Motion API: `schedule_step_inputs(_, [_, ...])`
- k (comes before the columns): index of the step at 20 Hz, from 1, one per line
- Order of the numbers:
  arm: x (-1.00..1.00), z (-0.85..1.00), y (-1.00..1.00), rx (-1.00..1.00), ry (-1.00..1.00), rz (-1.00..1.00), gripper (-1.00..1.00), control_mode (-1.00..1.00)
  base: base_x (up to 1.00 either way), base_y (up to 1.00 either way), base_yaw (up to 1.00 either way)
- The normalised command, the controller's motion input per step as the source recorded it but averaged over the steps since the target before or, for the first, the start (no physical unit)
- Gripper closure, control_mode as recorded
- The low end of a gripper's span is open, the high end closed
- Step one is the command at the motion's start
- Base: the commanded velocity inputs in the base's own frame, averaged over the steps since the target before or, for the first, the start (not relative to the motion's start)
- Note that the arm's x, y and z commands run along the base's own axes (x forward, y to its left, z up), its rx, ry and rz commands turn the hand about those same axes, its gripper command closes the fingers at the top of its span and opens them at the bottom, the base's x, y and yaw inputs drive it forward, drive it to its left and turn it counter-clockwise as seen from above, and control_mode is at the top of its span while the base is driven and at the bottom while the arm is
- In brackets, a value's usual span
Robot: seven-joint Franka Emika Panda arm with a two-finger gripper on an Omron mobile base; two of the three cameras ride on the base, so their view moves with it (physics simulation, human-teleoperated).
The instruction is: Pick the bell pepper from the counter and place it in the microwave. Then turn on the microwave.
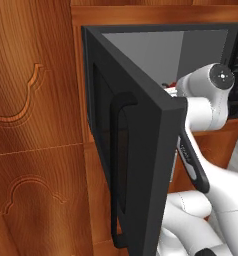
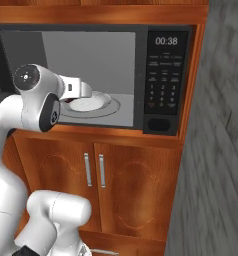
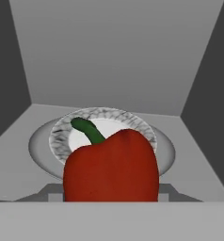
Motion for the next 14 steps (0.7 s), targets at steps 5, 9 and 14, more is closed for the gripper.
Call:
schedule_step_inputs(5, [0.11,-0.12,0.05,0.00,0.00,0.00,1.00,-1.00,0.00,0.00,0.00])
schedule_step_inputs(9, [0.10,-0.08,0.05,0.00,0.00,0.00,1.00,-1.00,0.00,0.00,0.00])
schedule_step_inputs(14, [0.07,-0.07,0.05,0.00,0.01,0.00,1.00,-1.00,0.00,0.00,0.00])
